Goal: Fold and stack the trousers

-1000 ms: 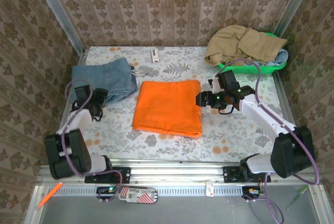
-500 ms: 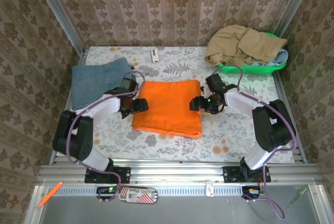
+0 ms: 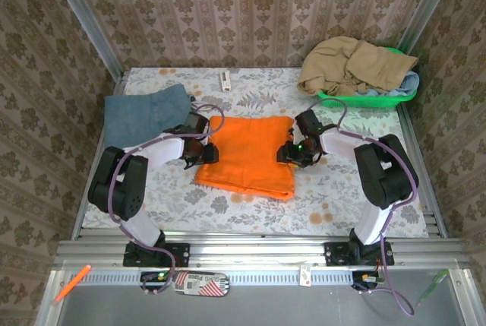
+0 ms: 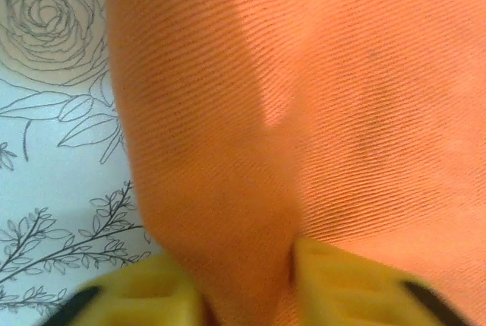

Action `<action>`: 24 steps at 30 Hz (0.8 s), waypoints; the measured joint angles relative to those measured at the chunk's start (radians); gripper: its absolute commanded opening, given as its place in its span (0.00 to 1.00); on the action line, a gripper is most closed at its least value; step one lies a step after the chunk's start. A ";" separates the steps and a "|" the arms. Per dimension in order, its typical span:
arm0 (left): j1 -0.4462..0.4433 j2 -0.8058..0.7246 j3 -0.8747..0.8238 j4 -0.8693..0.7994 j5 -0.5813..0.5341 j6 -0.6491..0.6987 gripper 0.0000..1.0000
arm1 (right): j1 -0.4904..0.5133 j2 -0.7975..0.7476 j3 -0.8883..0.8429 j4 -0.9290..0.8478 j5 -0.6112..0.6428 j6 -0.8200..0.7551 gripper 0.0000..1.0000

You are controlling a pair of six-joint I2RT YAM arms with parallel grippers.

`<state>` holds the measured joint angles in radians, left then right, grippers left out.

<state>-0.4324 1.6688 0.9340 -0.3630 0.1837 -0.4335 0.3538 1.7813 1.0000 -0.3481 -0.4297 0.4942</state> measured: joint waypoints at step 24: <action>-0.022 -0.225 0.176 -0.283 -0.121 -0.015 0.00 | 0.049 -0.205 0.151 -0.097 -0.025 0.055 0.00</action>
<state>-0.4541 1.4433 1.1099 -0.6456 0.0631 -0.4484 0.4026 1.5761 1.1515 -0.4454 -0.4549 0.5495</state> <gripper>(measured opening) 0.059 0.158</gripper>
